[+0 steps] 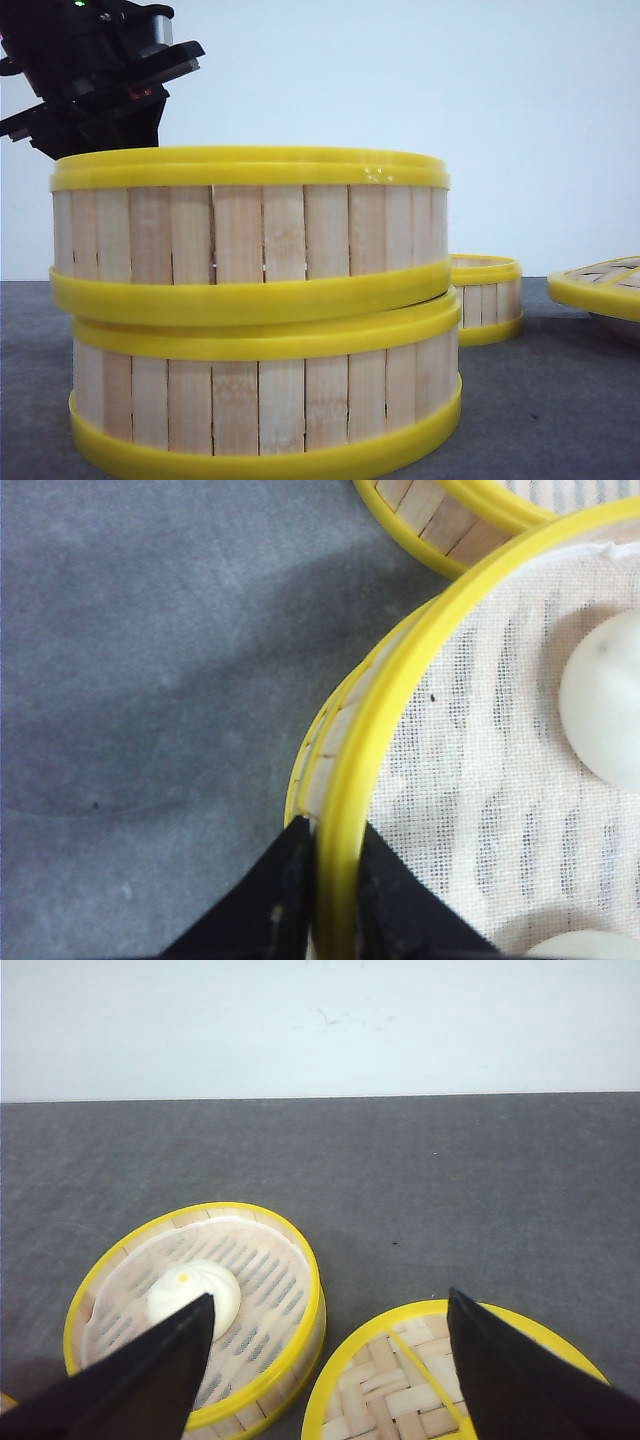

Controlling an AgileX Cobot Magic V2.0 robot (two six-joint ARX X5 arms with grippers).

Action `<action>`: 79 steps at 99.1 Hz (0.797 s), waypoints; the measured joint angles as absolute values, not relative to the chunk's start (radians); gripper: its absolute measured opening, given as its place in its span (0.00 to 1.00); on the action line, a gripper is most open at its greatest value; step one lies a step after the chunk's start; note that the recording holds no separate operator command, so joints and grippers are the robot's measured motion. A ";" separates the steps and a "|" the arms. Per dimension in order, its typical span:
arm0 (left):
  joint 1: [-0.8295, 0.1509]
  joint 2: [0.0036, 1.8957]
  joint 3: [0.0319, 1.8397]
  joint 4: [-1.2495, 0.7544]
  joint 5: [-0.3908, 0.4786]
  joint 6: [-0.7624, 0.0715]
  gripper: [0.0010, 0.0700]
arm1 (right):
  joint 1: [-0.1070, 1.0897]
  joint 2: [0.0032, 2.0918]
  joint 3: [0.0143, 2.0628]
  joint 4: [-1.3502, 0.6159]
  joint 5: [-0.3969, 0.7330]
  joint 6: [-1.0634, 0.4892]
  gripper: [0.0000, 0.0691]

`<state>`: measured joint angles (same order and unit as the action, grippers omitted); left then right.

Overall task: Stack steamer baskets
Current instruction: 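Lower the held basket onto the nearest steamer basket and release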

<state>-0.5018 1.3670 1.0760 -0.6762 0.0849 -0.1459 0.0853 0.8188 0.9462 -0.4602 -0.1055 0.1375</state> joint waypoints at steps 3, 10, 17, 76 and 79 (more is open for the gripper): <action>-0.502 1.367 1.076 -0.671 0.086 -0.147 0.03 | 0.085 0.819 0.946 -0.460 -0.105 0.138 0.66; -0.503 1.367 1.076 -0.656 0.089 -0.147 0.03 | 0.085 0.819 0.946 -0.460 -0.105 0.138 0.66; -0.503 1.367 1.076 -0.652 0.089 -0.150 0.03 | 0.085 0.819 0.946 -0.460 -0.105 0.138 0.66; -0.511 1.389 1.076 -0.674 0.102 -0.158 0.03 | 0.085 0.819 0.946 -0.460 -0.105 0.138 0.66; -0.511 1.390 1.076 -0.674 0.102 -0.158 0.03 | 0.085 0.819 0.946 -0.460 -0.105 0.138 0.66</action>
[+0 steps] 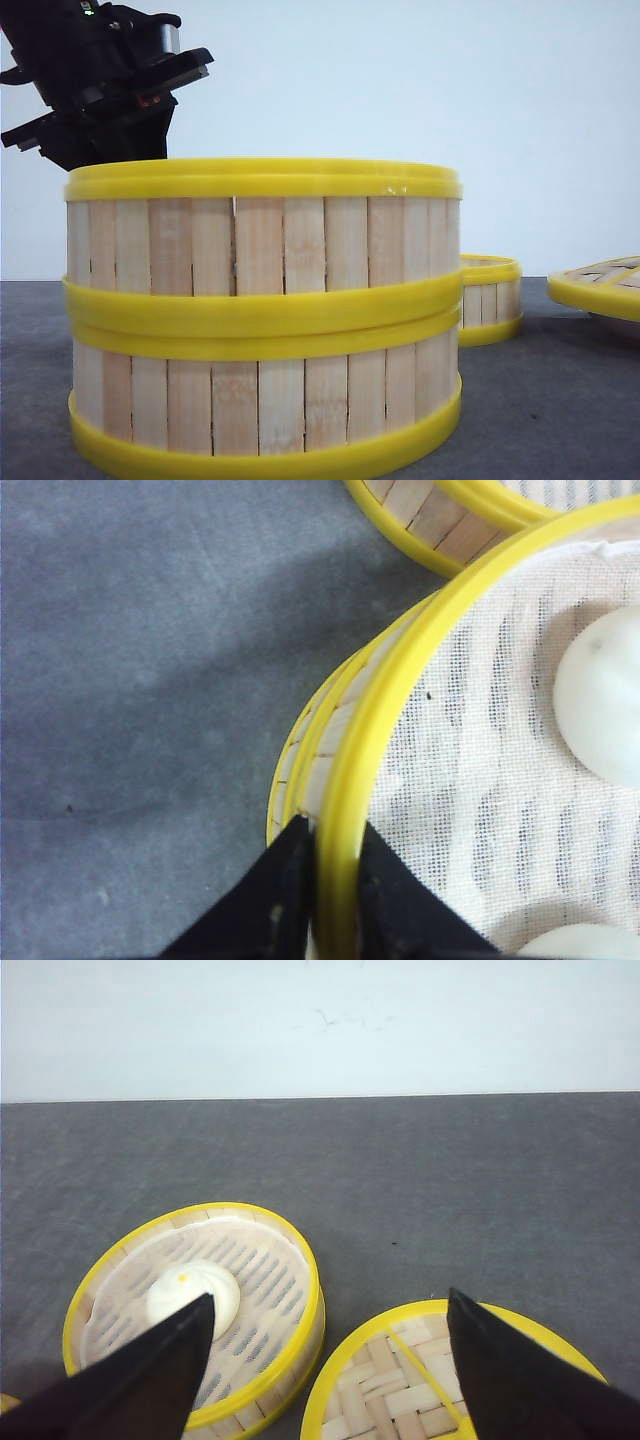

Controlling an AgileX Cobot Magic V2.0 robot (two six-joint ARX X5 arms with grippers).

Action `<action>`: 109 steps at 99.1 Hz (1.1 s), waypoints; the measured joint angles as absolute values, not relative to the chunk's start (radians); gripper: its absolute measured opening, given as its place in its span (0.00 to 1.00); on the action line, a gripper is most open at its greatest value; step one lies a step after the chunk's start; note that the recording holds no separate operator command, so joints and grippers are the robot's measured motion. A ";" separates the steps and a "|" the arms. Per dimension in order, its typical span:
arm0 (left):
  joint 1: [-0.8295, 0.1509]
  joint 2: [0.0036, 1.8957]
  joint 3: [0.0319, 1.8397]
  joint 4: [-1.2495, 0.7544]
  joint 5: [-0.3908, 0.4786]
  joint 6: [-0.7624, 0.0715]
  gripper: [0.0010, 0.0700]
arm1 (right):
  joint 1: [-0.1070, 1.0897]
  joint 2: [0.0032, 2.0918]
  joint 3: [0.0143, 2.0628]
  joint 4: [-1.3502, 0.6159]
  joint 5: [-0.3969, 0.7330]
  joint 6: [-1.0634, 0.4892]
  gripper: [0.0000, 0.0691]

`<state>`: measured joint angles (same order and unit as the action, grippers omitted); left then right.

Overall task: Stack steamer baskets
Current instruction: 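Lower the held basket onto the nearest steamer basket and release, then move the right gripper to the steamer basket with one bun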

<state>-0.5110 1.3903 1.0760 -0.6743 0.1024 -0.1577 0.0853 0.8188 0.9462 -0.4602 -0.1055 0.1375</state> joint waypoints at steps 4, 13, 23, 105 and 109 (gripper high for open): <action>-0.511 1.393 1.076 -0.674 0.102 -0.158 0.03 | 0.085 0.819 0.946 -0.460 -0.105 0.138 0.66; -0.511 1.405 1.076 -0.670 0.099 -0.158 0.03 | 0.085 0.819 0.946 -0.460 -0.106 0.138 0.66; -0.511 1.413 1.076 -0.668 0.096 -0.160 0.03 | 0.085 0.819 0.946 -0.461 -0.105 0.138 0.66; -0.511 1.268 1.076 -0.534 0.096 -0.172 0.32 | 0.085 0.906 0.946 -0.459 -0.259 0.173 0.66; -0.511 1.221 1.076 -0.517 0.081 -0.172 0.32 | 0.085 0.936 0.946 -0.459 -0.284 0.182 0.66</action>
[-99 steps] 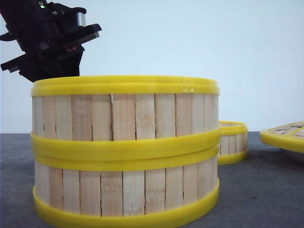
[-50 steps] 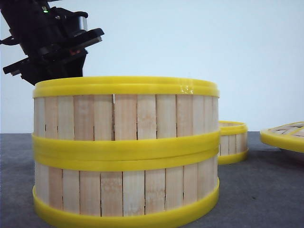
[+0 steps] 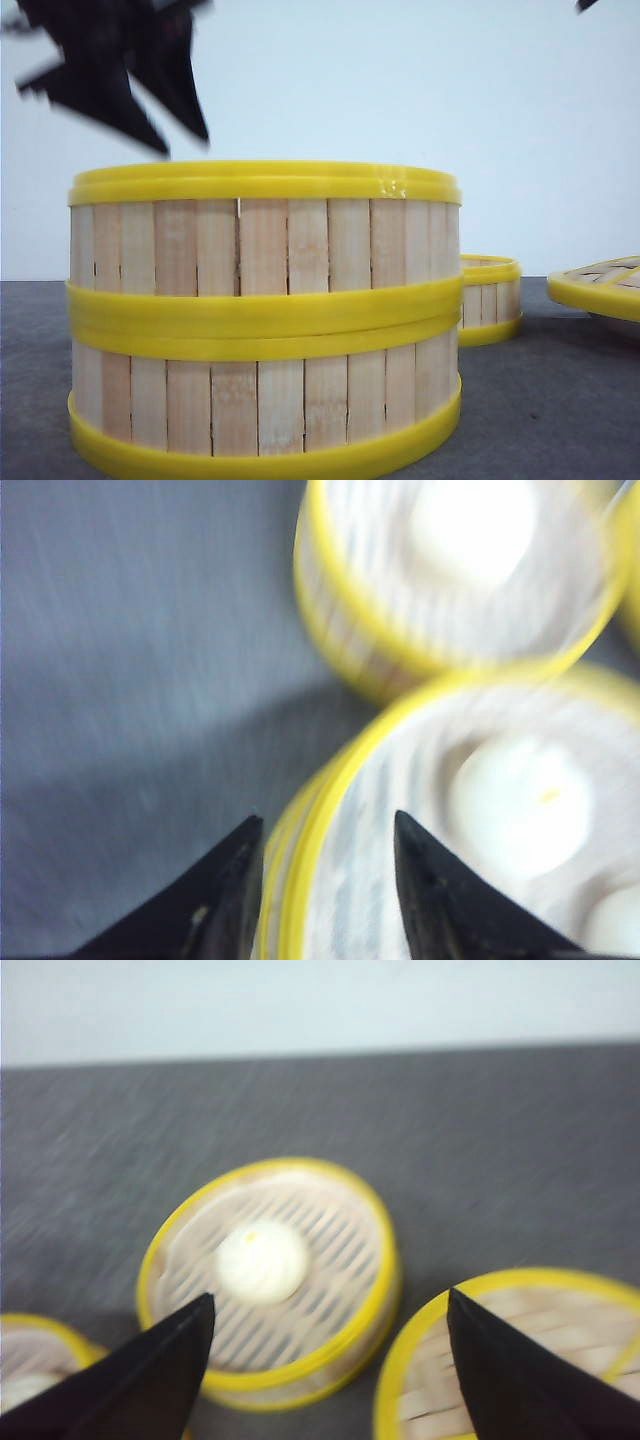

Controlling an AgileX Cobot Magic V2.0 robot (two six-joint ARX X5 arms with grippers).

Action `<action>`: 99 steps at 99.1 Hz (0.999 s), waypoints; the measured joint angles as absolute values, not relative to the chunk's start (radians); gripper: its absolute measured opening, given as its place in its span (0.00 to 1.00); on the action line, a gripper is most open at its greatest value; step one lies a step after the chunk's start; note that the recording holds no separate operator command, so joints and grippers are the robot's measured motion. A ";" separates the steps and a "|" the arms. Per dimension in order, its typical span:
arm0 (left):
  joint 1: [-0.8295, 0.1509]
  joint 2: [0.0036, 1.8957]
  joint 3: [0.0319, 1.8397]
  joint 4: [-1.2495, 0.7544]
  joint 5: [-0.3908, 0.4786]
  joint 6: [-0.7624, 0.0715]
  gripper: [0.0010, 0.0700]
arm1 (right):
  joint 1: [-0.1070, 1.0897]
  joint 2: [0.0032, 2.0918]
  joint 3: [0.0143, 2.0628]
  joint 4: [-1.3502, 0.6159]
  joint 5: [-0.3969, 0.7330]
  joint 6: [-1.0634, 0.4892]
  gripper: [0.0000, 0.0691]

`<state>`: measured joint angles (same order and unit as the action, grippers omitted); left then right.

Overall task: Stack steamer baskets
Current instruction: 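Move the right gripper to the steamer basket with one bun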

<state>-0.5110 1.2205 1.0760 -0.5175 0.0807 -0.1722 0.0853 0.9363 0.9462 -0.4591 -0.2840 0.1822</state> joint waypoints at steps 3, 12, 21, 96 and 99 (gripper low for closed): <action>-0.511 1.184 1.076 -0.507 0.073 -0.172 0.32 | 0.086 0.958 0.946 -0.459 -0.301 0.189 0.66; -0.511 1.088 1.076 -0.483 0.040 -0.171 0.32 | 0.092 1.024 0.946 -0.452 -0.319 0.200 0.66; -0.511 0.997 1.076 -0.482 0.007 -0.169 0.32 | 0.099 1.096 0.946 -0.420 -0.321 0.207 0.66; -0.555 0.453 0.856 -0.774 0.059 -0.178 0.32 | 0.177 1.796 1.382 -0.535 -0.080 0.180 0.55; -0.555 0.443 0.856 -0.783 0.060 -0.181 0.32 | 0.177 1.813 1.382 -0.532 -0.075 0.180 0.52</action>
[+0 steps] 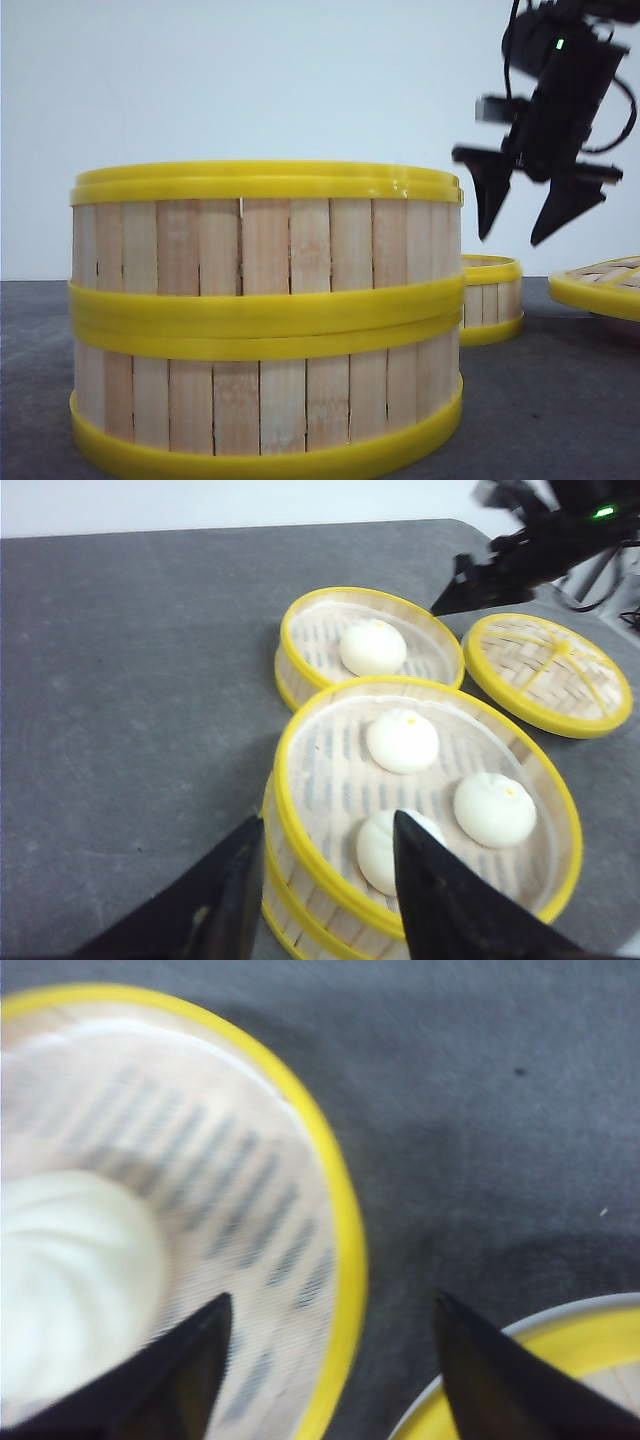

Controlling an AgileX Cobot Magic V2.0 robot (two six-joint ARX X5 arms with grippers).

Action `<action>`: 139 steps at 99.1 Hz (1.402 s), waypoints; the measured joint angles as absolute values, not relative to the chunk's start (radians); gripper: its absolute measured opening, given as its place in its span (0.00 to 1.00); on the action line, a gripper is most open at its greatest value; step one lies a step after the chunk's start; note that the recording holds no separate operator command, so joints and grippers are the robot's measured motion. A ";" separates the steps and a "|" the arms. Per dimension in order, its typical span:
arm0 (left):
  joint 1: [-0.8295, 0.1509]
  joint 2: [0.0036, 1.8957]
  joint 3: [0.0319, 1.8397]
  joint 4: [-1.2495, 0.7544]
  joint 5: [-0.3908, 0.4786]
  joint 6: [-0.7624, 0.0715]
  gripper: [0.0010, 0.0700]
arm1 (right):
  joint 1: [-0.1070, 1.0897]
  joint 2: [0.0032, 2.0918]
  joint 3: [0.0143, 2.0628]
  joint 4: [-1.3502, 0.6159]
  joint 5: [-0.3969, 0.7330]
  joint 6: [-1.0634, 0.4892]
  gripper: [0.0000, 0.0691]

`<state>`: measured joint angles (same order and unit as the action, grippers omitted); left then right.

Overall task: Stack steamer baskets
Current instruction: 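Move the right gripper to the steamer basket with one bun, then grasp the basket rim with the right gripper and lift it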

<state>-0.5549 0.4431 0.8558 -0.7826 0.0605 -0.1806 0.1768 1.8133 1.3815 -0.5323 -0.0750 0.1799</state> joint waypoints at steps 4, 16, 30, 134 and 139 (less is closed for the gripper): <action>-0.555 0.430 0.856 -0.792 0.064 -0.185 0.32 | 0.177 1.829 1.382 -0.530 -0.075 0.180 0.49; -0.555 0.394 0.856 -0.812 0.070 -0.194 0.32 | 0.177 1.862 1.382 -0.506 -0.061 0.188 0.45; -0.555 0.374 0.856 -0.827 0.070 -0.199 0.32 | 0.177 1.890 1.382 -0.487 -0.055 0.191 0.40; -0.555 0.372 0.856 -0.833 0.070 -0.198 0.32 | 0.184 1.764 1.717 -0.740 -0.023 0.183 0.04; -0.555 0.372 0.856 -0.834 0.070 -0.197 0.32 | 0.183 1.729 1.748 -0.786 -0.035 0.157 0.04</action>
